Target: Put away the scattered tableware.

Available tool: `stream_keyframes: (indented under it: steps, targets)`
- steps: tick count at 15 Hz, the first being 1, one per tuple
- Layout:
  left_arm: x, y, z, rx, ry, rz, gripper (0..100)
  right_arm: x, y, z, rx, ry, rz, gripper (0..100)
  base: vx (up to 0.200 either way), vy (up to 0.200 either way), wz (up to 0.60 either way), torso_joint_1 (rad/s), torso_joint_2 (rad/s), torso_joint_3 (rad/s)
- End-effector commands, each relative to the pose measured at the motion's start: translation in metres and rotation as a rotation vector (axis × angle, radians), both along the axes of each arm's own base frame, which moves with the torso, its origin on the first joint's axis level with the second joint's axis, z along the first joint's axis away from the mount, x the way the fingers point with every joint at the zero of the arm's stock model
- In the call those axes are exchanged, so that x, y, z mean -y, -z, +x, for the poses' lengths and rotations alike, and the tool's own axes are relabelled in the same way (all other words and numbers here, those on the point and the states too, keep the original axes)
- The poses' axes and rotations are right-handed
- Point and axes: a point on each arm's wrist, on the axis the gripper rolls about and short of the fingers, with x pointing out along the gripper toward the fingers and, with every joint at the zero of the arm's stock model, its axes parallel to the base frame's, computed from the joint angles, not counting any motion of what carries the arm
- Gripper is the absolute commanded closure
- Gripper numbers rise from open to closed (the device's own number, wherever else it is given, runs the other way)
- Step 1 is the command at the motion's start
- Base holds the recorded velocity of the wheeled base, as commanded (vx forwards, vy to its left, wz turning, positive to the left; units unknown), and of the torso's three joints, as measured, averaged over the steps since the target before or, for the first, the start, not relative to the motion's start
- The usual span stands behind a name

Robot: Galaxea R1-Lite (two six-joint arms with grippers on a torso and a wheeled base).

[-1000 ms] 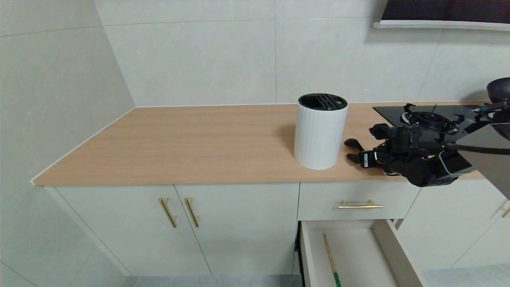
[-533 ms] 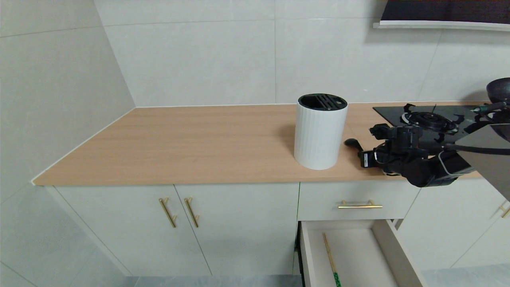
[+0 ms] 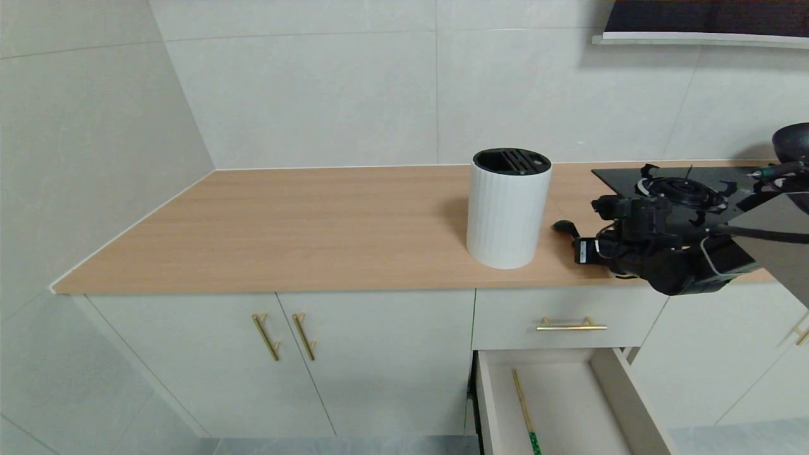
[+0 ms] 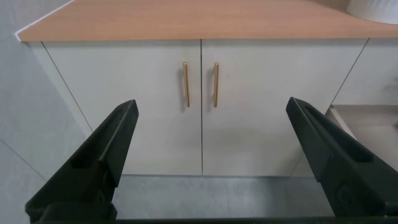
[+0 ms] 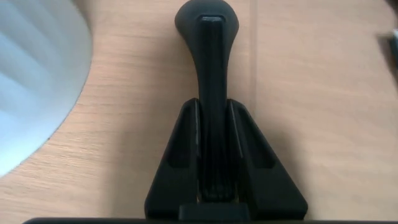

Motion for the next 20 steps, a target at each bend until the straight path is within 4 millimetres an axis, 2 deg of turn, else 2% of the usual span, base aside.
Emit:
stream_keyframes:
  steps: [1,2,4,6,7,8,9,10,11,13,14,17,20]
  targets:
    - [0.0,0.0,0.0,0.0,-0.001,0.0,0,0.002,-0.038,-0.034,0.022,0.015,0.051,100,0.0,0.0,0.0,0.0,0.0,0.0]
    - [0.0,0.0,0.0,0.0,-0.001,0.0,0,0.005,-0.05,-0.058,0.014,0.018,0.057,100,0.0,0.0,0.0,0.0,0.0,0.0]
    - [0.0,0.0,0.0,0.0,-0.001,0.0,0,0.011,-0.057,-0.098,-0.02,0.033,0.081,100,0.0,0.0,0.0,0.0,0.0,0.0]
    - [0.0,0.0,0.0,0.0,-0.001,0.0,0,0.015,-0.062,-0.137,-0.044,0.043,0.103,100,0.0,0.0,0.0,0.0,0.0,0.0]
    - [0.0,0.0,0.0,0.0,-0.001,0.0,0,0.015,-0.062,-0.146,-0.05,0.043,0.105,100,0.0,0.0,0.0,0.0,0.0,0.0]
    - [0.0,0.0,0.0,0.0,-0.001,0.0,0,0.016,-0.062,-0.178,-0.07,0.04,0.104,100,0.0,0.0,0.0,0.0,0.0,0.0]
    - [0.0,0.0,0.0,0.0,-0.001,0.0,0,0.017,-0.062,-0.191,-0.075,0.033,0.102,100,0.0,0.0,0.0,0.0,0.0,0.0]
    - [0.0,0.0,0.0,0.0,-0.001,0.0,0,0.017,-0.059,-0.217,-0.089,-0.031,0.105,100,0.0,0.0,0.0,0.0,0.0,0.0]
    - [0.0,0.0,0.0,0.0,-0.001,0.0,0,0.017,-0.059,-0.233,-0.087,-0.107,0.099,100,0.0,0.0,0.0,0.0,0.0,0.0]
    - [0.0,0.0,0.0,0.0,-0.001,0.0,0,0.018,-0.055,-0.251,-0.122,-0.174,0.054,100,0.0,0.0,0.0,0.0,0.0,0.0]
    - [0.0,0.0,0.0,0.0,-0.001,0.0,0,0.017,-0.045,-0.255,-0.165,-0.225,0.002,100,0.0,0.0,0.0,0.0,0.0,0.0]
    - [0.0,0.0,0.0,0.0,-0.001,0.0,0,0.016,-0.022,-0.249,-0.265,-0.243,-0.009,100,0.0,0.0,0.0,0.0,0.0,0.0]
    - [0.0,0.0,0.0,0.0,-0.001,0.0,0,0.016,-0.013,-0.249,-0.294,-0.275,-0.06,100,0.0,0.0,0.0,0.0,0.0,0.0]
